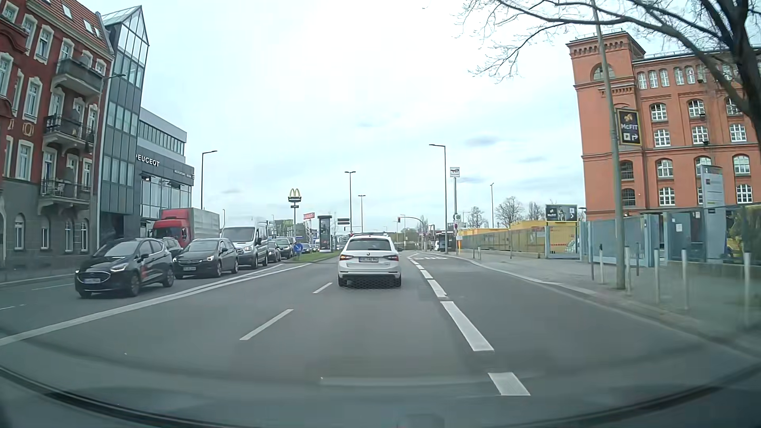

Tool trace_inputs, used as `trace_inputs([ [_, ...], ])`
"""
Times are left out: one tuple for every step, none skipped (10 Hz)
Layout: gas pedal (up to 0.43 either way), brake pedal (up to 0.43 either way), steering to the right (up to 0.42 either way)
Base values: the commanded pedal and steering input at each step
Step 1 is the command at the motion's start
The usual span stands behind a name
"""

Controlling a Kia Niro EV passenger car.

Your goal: Follow the waypoints while adhering to traffic rules and regulations

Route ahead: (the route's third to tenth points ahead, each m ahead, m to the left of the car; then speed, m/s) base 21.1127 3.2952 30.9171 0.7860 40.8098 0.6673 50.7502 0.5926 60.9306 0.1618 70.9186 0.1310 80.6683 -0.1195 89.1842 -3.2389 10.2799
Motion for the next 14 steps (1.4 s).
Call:
trace_inputs([
  [0.02, 0.0, 0.01],
  [0.02, 0.0, 0.009],
  [0.02, 0.0, 0.009],
  [0.02, 0.0, 0.008],
  [0.02, 0.0, 0.008],
  [0.02, 0.0, 0.008],
  [0.02, 0.0, 0.008],
  [0.02, 0.0, 0.006],
  [0.039, 0.0, 0.006],
  [0.059, 0.0, 0.006],
  [0.067, 0.0, 0.006],
  [0.079, 0.0, 0.005],
  [0.079, 0.0, 0.004],
  [0.087, 0.0, 0.003],
])
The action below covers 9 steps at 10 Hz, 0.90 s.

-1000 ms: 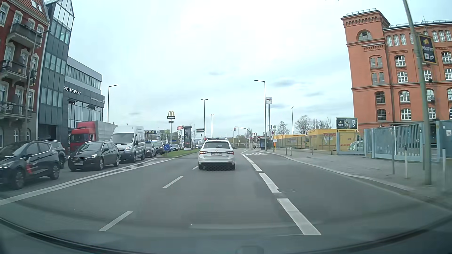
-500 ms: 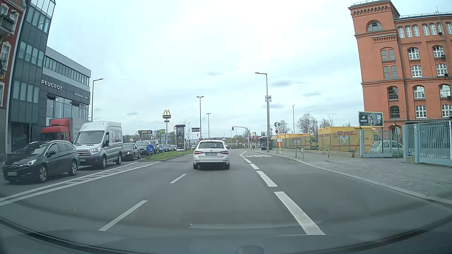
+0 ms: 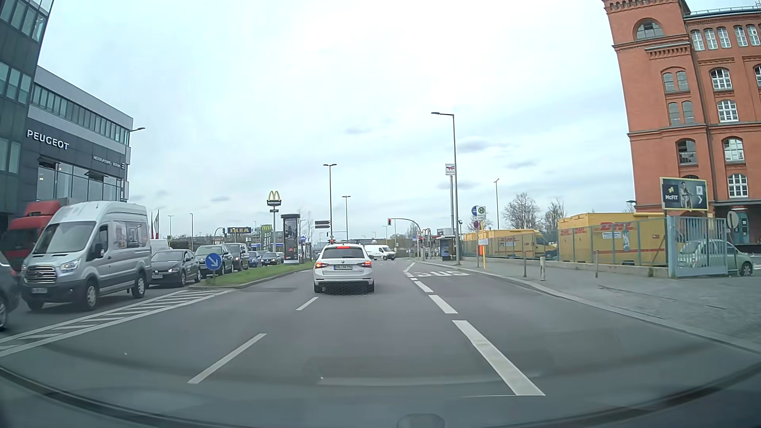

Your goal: Follow the waypoints while adhering to traffic rules and regulations

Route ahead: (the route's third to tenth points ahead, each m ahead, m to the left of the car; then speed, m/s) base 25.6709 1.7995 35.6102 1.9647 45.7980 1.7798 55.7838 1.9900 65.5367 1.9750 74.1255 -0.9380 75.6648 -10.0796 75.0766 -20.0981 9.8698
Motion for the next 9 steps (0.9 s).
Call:
trace_inputs([
  [0.087, 0.0, 0.001],
  [0.087, 0.0, 0.001],
  [0.087, 0.0, 0.001],
  [0.087, 0.0, 0.001],
  [0.087, 0.0, 0.001],
  [0.087, 0.0, 0.001],
  [0.098, 0.0, 0.001],
  [0.098, 0.0, 0.001],
  [0.118, 0.0, 0.001],
])
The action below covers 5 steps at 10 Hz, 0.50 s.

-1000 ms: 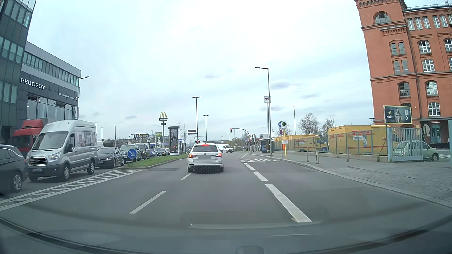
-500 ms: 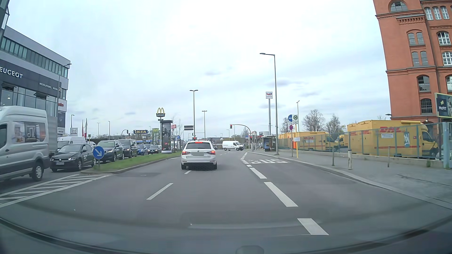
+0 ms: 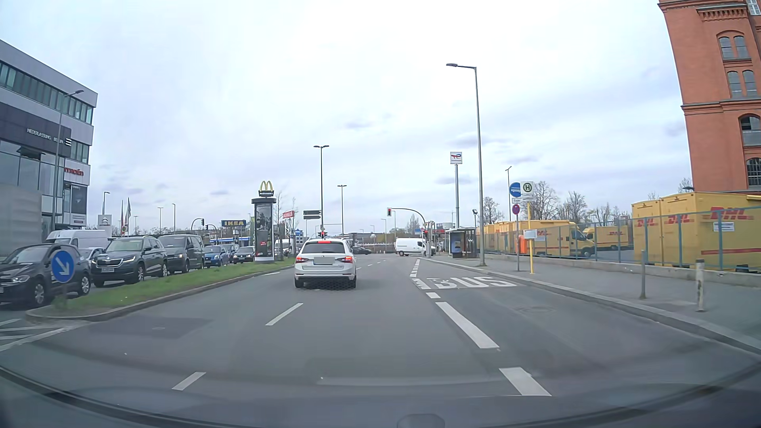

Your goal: Follow the waypoints while adhering to traffic rules and regulations

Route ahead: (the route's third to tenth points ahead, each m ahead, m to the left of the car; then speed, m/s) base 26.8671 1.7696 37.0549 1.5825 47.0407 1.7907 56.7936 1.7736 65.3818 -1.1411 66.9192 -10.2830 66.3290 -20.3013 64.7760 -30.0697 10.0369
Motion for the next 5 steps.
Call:
trace_inputs([
  [0.118, 0.0, 0.001],
  [0.118, 0.0, 0.001],
  [0.118, 0.0, 0.001],
  [0.118, 0.0, 0.001],
  [0.118, 0.0, 0.001],
])
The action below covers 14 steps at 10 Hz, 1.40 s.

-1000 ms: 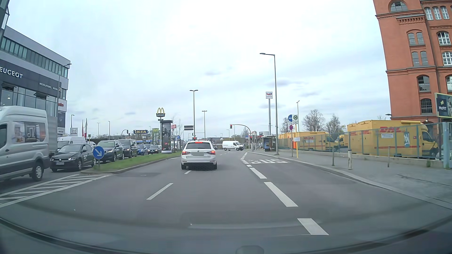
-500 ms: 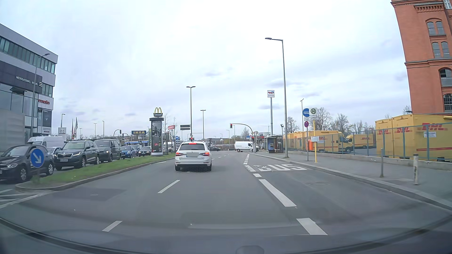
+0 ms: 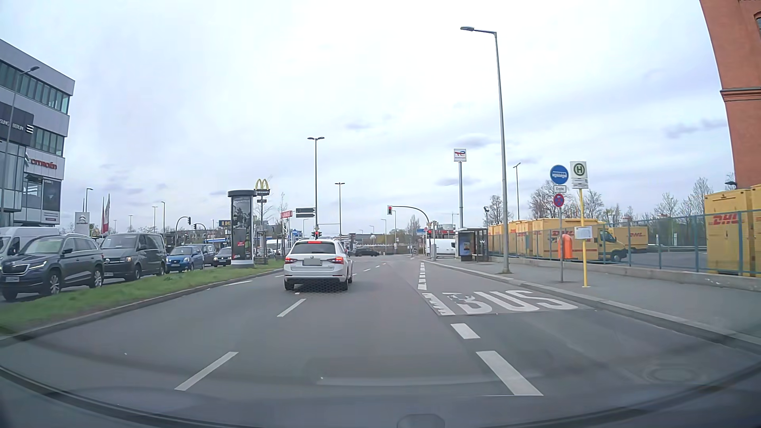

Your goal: Follow the waypoints while adhering to traffic rules and regulations

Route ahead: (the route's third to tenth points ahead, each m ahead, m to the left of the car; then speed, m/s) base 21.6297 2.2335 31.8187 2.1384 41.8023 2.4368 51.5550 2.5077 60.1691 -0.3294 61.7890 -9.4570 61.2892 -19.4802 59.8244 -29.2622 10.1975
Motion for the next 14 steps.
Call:
trace_inputs([
  [0.118, 0.0, 0.002],
  [0.118, 0.0, 0.003],
  [0.118, 0.0, 0.004],
  [0.11, 0.0, 0.005],
  [0.067, 0.0, 0.01],
  [0.0, 0.0, 0.014],
  [0.0, 0.0, 0.016],
  [0.0, 0.0, 0.018],
  [0.0, 0.0, 0.024],
  [0.0, 0.018, 0.029],
  [0.0, 0.079, 0.029],
  [0.0, 0.11, 0.028],
  [0.0, 0.128, 0.025],
  [0.0, 0.134, 0.021],
])
